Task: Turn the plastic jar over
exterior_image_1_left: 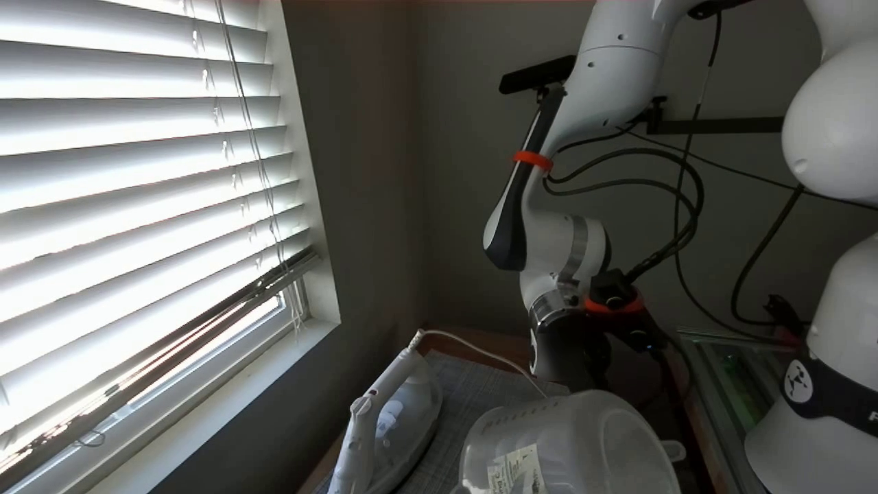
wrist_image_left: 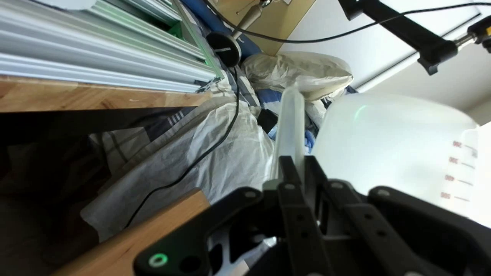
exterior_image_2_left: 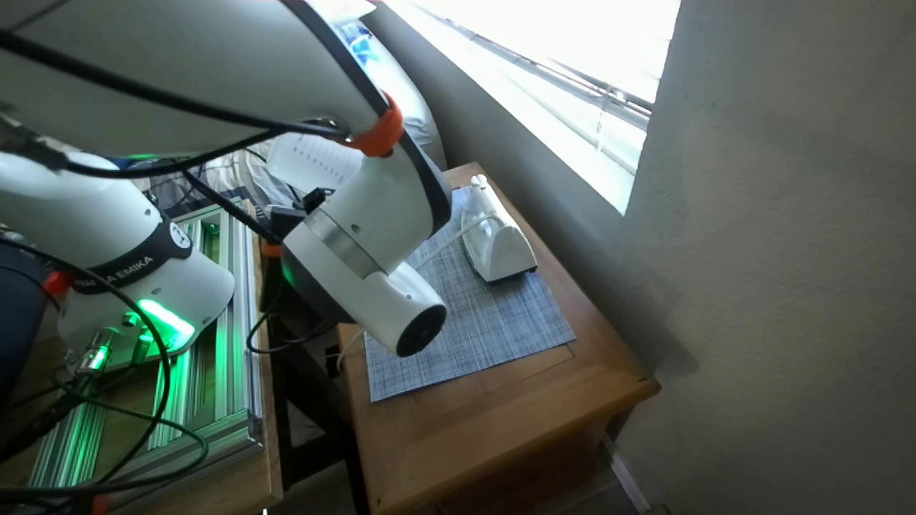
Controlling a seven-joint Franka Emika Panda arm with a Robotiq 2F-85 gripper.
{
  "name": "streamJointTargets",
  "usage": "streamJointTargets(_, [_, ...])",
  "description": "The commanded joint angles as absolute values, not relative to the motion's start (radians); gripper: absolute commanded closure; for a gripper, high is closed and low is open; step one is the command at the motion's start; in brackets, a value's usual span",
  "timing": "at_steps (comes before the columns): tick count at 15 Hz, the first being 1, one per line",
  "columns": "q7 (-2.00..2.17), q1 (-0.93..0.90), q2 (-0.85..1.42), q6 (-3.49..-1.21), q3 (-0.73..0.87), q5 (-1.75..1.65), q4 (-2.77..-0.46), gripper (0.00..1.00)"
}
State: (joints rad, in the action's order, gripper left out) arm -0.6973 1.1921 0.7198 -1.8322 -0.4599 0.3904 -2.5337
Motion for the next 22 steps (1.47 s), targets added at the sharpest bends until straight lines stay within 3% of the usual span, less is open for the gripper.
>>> streamJointTargets(1, [-0.715,1.039,0.732,-1.735,-0.347,0.488,-2.462,0.98])
streamJointTargets(11, [-0.672,0.742,0.885,-1.496,-0.069,0.620,-2.261,0.98])
streamJointTargets(22, [-0.648,0.600,1.025,-1.442,0.059,0.709,-2.128,0.98])
